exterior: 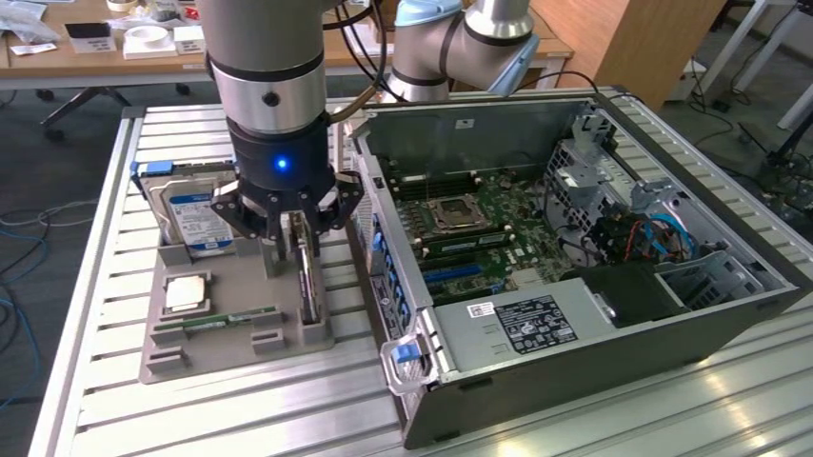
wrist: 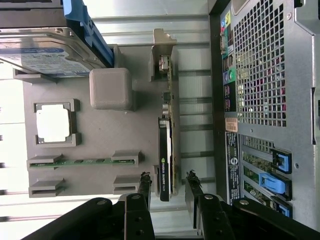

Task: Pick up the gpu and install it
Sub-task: 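Pick up the gpu and move the gpu toward the slot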

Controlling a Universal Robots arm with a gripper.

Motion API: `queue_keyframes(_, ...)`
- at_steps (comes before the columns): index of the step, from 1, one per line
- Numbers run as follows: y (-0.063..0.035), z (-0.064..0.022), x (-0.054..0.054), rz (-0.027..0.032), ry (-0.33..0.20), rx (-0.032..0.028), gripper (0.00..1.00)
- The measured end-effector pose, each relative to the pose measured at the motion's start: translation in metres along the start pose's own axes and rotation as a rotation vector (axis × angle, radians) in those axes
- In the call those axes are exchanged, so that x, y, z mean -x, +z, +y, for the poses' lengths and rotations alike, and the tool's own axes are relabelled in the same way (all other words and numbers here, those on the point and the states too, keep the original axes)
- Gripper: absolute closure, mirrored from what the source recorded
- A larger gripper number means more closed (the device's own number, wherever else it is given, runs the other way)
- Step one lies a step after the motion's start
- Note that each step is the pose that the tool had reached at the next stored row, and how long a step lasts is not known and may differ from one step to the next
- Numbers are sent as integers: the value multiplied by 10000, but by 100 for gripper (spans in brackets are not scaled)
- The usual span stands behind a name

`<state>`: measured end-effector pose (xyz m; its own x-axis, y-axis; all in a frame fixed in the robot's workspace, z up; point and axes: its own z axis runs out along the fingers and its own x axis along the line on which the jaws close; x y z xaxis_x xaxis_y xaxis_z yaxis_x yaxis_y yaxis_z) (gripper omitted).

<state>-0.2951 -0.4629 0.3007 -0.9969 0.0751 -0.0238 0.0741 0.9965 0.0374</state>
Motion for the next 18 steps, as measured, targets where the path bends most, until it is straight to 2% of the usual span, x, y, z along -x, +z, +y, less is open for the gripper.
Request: queue_keyframes(18,46,-1,-1,-1,0,2,58)
